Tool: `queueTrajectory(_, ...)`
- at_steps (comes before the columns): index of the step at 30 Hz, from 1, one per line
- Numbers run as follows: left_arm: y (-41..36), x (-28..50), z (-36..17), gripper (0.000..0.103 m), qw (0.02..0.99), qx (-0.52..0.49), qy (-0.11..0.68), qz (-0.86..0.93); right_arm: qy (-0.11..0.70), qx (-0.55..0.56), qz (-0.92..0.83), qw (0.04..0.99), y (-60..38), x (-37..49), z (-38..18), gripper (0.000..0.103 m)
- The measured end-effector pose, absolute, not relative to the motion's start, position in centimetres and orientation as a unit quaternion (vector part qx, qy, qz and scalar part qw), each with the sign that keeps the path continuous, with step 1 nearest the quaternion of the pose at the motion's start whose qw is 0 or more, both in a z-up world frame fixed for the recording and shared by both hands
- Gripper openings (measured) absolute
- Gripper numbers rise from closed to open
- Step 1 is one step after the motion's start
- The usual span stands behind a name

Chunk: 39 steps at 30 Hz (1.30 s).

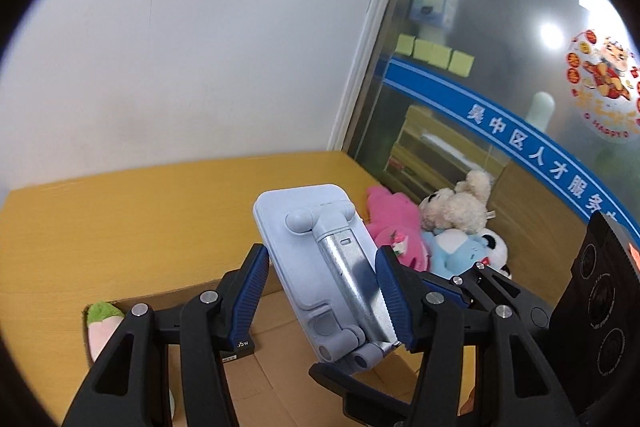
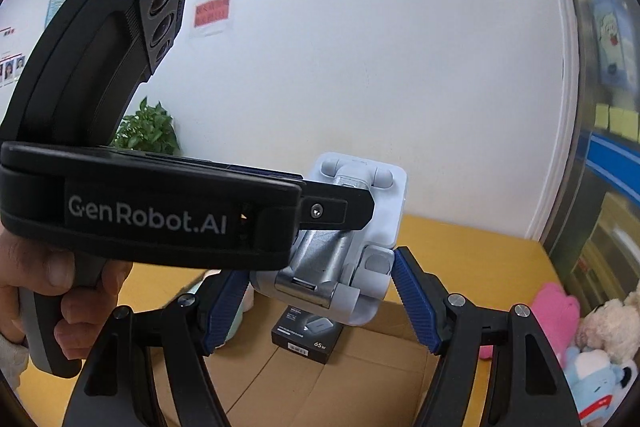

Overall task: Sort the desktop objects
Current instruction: 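Carry the phone stand into the cardboard box and open both tools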

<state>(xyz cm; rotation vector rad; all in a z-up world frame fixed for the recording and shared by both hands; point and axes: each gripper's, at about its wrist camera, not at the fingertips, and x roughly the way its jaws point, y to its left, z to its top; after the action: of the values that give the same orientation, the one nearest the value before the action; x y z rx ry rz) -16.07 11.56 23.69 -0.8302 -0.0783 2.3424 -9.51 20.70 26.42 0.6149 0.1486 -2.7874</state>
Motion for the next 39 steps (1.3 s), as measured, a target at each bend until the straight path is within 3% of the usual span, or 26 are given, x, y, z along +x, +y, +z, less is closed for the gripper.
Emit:
queueTrajectory(10, 14.6, -26.8, 9.3, 0.054, 0.323, -0.464, -0.088, 0.820, 0.005, 0.344, -0.929, 0.136, 24.4, -19.1, 14.7, 0.071)
queueTrajectory(23, 19.0, -31.9, -1.6, 0.051, 0.296, -0.579, -0.107, 0.752, -0.050, 0.479, -0.869, 0.110, 27.6, -24.5, 4.4, 0.071)
queueTrajectory(26, 20.1, -31.6, -1.6, 0.048, 0.286, -0.578, -0.075, 0.760, -0.070, 0.499, -0.857, 0.106, 28.1, -24.6, 3.1, 0.070)
queueTrajectory(32, 18.4, -30.8, -0.3, 0.048, 0.266, -0.573, -0.082, 0.770, -0.086, 0.488, -0.864, 0.093, 28.4, -23.2, 3.4, 0.072)
queueTrajectory(33, 17.8, -30.2, 0.6, 0.048, 0.268, -0.566, -0.081, 0.776, -0.087, 0.481, -0.867, 0.092, 28.4, -22.6, 4.2, 0.074)
queueTrajectory(37, 14.1, -25.2, 6.9, 0.051, 0.261, -0.485, -0.044, 0.834, -0.049, 0.427, -0.900, 0.072, 27.5, -17.9, 9.0, 0.100)
queueTrajectory(39, 11.7, -21.3, 10.6, 0.056, 0.258, -0.432, -0.030, 0.863, -0.029, 0.387, -0.919, 0.068, 27.4, -15.0, 12.0, 0.103)
